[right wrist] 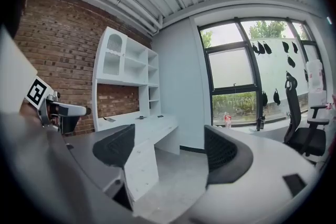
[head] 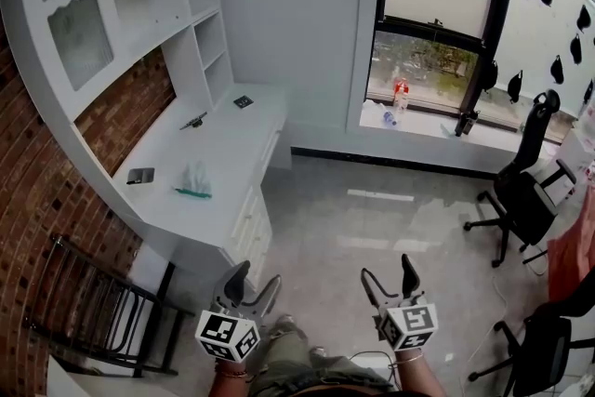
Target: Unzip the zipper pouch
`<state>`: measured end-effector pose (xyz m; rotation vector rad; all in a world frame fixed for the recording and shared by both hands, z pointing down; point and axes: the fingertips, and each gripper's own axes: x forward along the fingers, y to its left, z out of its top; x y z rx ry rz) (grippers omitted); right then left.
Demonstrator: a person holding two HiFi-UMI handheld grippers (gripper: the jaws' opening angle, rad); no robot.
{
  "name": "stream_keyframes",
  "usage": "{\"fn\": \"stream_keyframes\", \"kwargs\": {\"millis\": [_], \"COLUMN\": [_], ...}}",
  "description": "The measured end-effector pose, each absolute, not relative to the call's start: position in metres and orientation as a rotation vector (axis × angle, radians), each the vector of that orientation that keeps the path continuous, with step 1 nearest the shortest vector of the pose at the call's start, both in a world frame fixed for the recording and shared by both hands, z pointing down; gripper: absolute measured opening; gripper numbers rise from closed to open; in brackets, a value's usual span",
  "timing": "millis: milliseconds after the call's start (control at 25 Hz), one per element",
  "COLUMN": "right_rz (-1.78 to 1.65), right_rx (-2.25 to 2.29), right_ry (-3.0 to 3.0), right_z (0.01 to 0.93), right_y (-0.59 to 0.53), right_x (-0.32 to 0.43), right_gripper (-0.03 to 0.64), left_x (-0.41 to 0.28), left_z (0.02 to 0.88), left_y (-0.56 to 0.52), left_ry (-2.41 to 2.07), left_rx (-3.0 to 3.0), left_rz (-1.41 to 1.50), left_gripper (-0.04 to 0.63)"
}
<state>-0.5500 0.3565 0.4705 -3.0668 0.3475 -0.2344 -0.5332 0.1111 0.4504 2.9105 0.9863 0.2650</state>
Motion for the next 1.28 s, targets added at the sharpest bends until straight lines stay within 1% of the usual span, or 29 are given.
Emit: {"fn": "stream_keyframes", "kwargs": {"millis": [40, 80, 320, 440, 560, 760, 880, 1040, 1280], "right_rz": [-0.234, -0.231, -0.218, -0.21, -0.21, -0.203, -0.212, -0.187, -0.203], "right_rx": [-3.076, -3.081, -3.077, -3.084, -3.086, -3.082, -3.095, -3.096, -3.1], "right_ry": [0.338, 0.335, 0.331, 0.33, 0.333, 0.312, 0.308, 0.317, 0.281], "right_z": [0.469, 0.468, 0.465, 0.465, 0.465, 0.466, 0.469, 0.469, 0.479], "right_y": [0.357, 0.358, 0.365, 0.37, 0.375, 0.384, 0.387, 0.392, 0.404], "right_x": [-0.548, -0.546, -0.54, -0.537, -0.533, -0.526, -0.522, -0.513, -0.484], "right_gripper": [0.417, 0.445, 0.466, 0.5, 0.528, 0.541, 0.541, 0.541, 0.54], "left_x": [-0.533, -0.533, -0.532, -0.527, -0.521, -0.508, -0.498, -0.476, -0.44], "left_z": [0.448, 0.445, 0.434, 0.437, 0.443, 0.444, 0.446, 0.452, 0.463], "left_y": [0.112, 0.113, 0.122, 0.124, 0.131, 0.144, 0.151, 0.149, 0.155], "left_ry": [0.999, 1.013, 1.049, 1.035, 1.042, 1.064, 1.086, 1.004, 1.005], "left_rx": [2.901, 2.892, 2.907, 2.912, 2.895, 2.91, 2.928, 2.936, 2.896], "left_rz": [0.251, 0.235, 0.186, 0.208, 0.246, 0.264, 0.272, 0.296, 0.321], "left_gripper": [0.296, 0.341, 0.442, 0.504, 0.542, 0.565, 0.565, 0.565, 0.563]}}
